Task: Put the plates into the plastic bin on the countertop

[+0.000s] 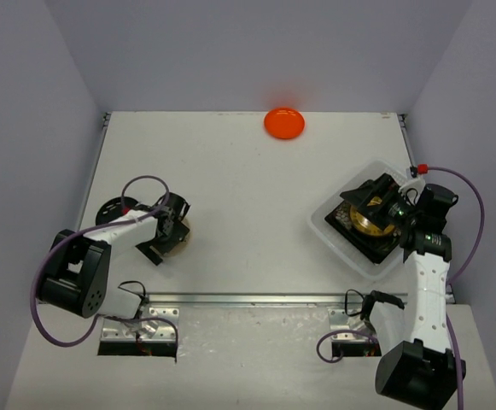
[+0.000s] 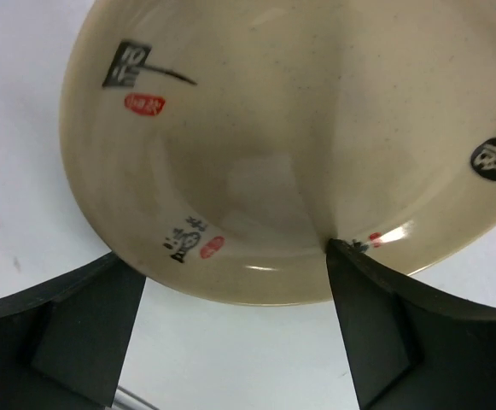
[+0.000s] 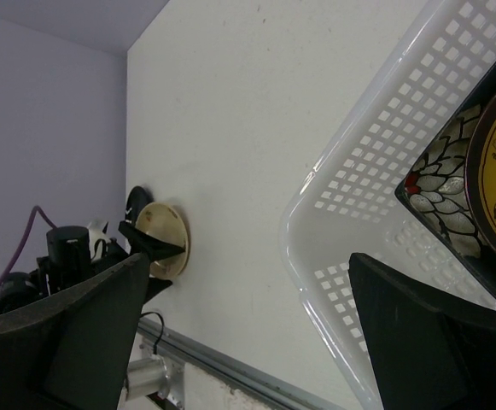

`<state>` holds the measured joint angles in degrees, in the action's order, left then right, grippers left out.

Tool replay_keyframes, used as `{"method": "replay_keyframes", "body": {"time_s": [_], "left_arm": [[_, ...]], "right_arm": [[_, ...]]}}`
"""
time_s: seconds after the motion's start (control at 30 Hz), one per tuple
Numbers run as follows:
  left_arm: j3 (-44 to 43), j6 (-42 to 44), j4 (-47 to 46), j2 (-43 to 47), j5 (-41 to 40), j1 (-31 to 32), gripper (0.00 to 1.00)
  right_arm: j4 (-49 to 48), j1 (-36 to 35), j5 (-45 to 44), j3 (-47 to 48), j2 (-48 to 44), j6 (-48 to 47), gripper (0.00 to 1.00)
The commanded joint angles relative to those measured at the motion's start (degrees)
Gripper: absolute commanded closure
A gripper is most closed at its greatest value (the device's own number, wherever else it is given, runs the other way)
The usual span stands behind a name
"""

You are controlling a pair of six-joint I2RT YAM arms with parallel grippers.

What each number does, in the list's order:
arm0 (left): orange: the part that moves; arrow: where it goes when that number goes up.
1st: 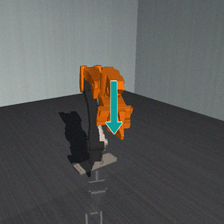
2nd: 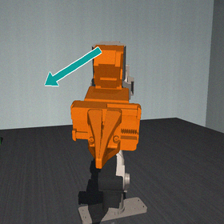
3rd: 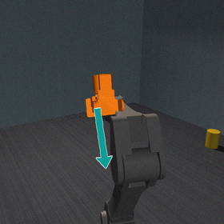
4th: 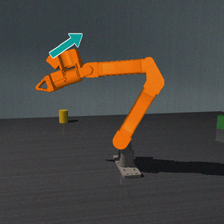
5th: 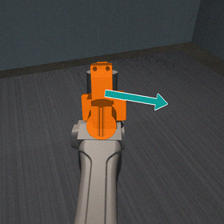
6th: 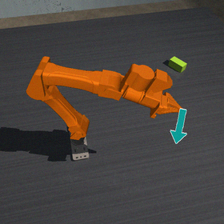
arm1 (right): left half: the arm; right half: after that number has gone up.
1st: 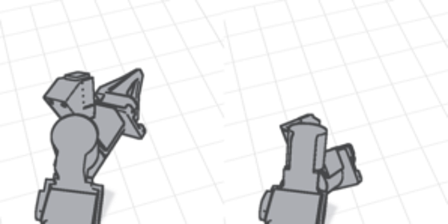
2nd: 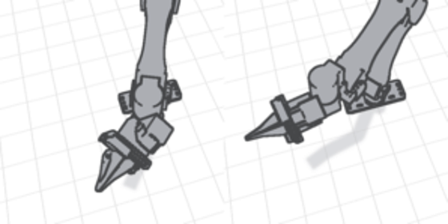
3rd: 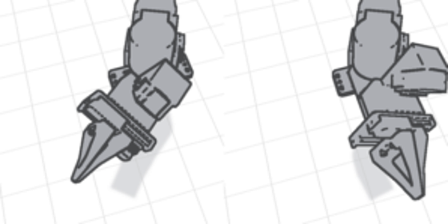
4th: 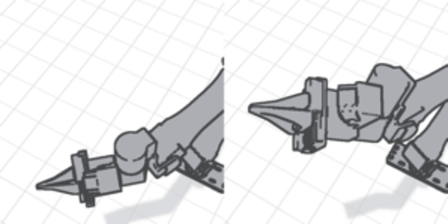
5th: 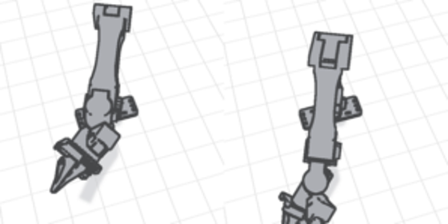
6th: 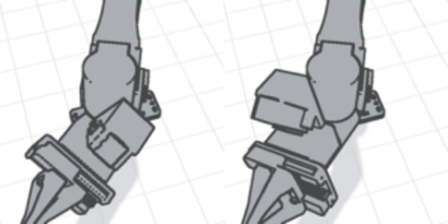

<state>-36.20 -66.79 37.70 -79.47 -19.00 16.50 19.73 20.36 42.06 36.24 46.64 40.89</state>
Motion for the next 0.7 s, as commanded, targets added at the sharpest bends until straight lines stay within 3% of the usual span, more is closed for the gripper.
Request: {"method": "replay_keyframes", "body": {"time_s": [0.0,0.13,0.17,0.2,0.47,0.67], "left_arm": [[-2.18,7.45,-8.88,-7.39,2.75,2.94,0.17],[-5.22,10.36,-12.35,-11.30,3.00,5.89,0.20],[-5.55,11.19,-13.03,-12.03,2.91,6.64,0.31],[-5.69,11.60,-14.40,-12.12,2.82,6.96,0.34],[-4.44,15.66,-23.88,-11.19,2.88,7.45,0.45],[-2.52,16.10,-32.01,-10.64,7.96,7.25,0.76]], "right_arm": [[-0.65,-0.32,0.30,3.41,-0.54,-1.74,0.01],[0.13,-0.32,0.04,3.91,-1.04,-1.78,0.01],[0.05,-0.32,0.03,3.74,-1.22,-1.77,0.01],[0.05,-0.32,-0.01,3.65,-1.45,-1.68,0.01],[0.97,-0.32,0.17,3.57,-2.35,-1.96,0.01],[1.31,-0.32,0.49,2.78,-3.43,-1.75,0.01]]}}
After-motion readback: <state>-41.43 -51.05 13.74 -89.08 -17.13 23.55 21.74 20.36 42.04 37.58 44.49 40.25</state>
